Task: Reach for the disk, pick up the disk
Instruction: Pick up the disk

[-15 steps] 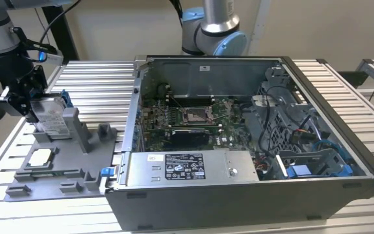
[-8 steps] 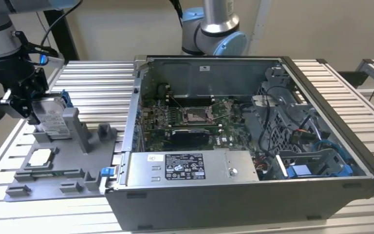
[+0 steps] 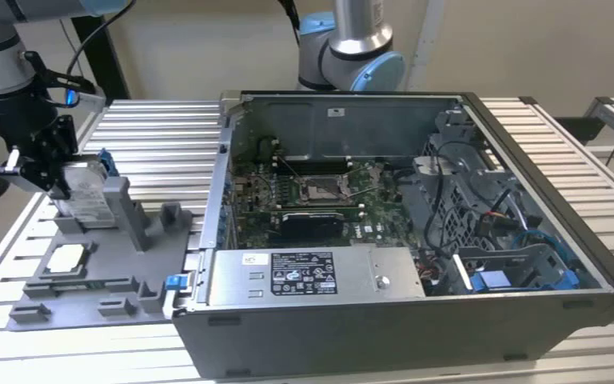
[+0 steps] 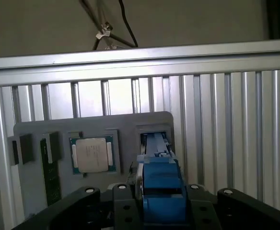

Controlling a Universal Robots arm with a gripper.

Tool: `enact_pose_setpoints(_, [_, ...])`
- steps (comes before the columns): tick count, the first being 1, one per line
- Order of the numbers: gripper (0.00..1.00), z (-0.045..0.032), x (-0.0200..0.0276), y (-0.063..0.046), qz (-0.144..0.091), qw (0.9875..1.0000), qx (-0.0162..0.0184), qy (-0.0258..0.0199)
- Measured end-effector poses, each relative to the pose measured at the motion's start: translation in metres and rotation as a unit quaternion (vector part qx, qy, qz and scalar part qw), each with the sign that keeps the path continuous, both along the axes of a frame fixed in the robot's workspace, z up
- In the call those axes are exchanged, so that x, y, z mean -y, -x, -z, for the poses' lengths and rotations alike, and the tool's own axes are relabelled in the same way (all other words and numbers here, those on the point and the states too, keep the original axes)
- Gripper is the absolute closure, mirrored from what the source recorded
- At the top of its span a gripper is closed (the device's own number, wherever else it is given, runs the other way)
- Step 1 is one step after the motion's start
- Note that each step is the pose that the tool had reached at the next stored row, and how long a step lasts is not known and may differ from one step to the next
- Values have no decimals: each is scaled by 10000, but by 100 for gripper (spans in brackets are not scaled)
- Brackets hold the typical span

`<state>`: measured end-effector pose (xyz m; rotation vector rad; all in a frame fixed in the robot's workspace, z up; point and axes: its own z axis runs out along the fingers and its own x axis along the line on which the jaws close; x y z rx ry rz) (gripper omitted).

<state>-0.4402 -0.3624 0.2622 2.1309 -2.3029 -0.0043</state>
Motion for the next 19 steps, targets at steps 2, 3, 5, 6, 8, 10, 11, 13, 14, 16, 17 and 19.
enact_pose_setpoints(2, [100, 0, 0, 0, 0, 10000, 0, -8])
enact_pose_setpoints(3, [100, 0, 0, 0, 0, 10000, 0, -12])
enact_pose_setpoints(5, [100, 0, 0, 0, 0, 10000, 0, -20])
enact_pose_setpoints(6, [100, 0, 0, 0, 0, 10000, 1, -24])
enact_pose_setpoints(8, [100, 0, 0, 0, 0, 10000, 0, -32])
enact_pose_setpoints(10, [100, 0, 0, 0, 0, 10000, 0, -40])
enact_pose_setpoints(11, [100, 0, 0, 0, 0, 10000, 0, -44])
enact_pose_setpoints(13, [100, 0, 0, 0, 0, 10000, 0, -52])
enact_pose_setpoints(14, [100, 1, 0, 0, 0, 10000, 1, -56])
enact_pose_setpoints(16, [100, 0, 0, 0, 0, 10000, 0, -64])
enact_pose_setpoints(17, [100, 0, 0, 0, 0, 10000, 0, -68])
enact_pose_setpoints(19, [100, 0, 0, 0, 0, 10000, 0, -76])
